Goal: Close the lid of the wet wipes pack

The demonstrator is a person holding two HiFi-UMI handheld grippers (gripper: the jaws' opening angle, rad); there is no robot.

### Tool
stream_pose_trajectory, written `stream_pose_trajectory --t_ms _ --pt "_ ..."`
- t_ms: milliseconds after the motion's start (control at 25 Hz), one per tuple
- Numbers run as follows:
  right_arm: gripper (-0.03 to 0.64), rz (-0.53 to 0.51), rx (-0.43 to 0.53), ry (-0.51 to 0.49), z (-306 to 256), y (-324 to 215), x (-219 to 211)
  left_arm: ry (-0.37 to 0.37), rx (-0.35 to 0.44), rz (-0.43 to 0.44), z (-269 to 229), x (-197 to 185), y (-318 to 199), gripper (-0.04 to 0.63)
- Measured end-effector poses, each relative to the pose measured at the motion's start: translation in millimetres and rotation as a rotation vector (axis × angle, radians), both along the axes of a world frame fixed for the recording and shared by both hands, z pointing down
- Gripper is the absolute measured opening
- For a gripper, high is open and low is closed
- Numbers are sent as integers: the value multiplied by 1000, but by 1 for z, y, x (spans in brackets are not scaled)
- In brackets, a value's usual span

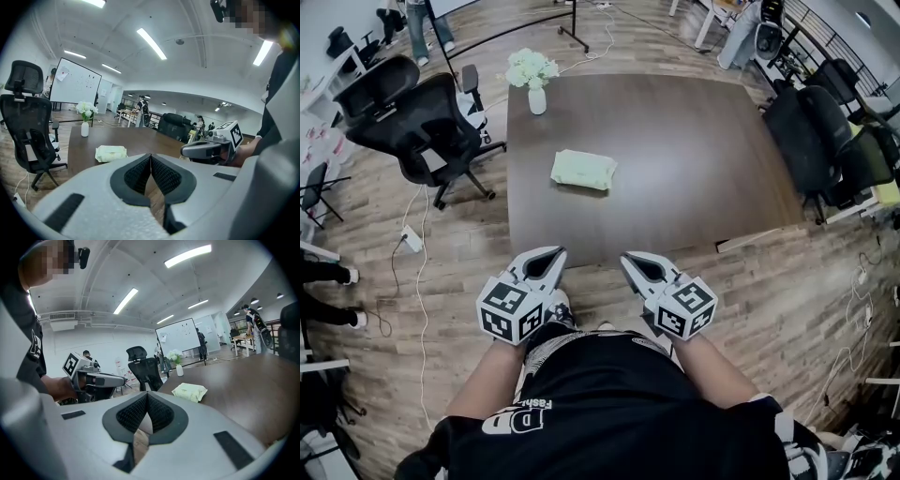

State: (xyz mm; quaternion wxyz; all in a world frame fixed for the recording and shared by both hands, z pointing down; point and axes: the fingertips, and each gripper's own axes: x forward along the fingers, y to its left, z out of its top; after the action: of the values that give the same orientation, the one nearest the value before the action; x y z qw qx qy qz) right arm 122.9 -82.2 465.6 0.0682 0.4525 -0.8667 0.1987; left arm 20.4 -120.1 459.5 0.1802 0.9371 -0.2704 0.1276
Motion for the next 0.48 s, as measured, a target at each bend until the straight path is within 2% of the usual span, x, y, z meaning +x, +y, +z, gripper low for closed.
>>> stream_pose_trajectory --t_ms 480 --pt "5 0 -2 -3 1 10 -1 -10 4 18 0 3 11 20"
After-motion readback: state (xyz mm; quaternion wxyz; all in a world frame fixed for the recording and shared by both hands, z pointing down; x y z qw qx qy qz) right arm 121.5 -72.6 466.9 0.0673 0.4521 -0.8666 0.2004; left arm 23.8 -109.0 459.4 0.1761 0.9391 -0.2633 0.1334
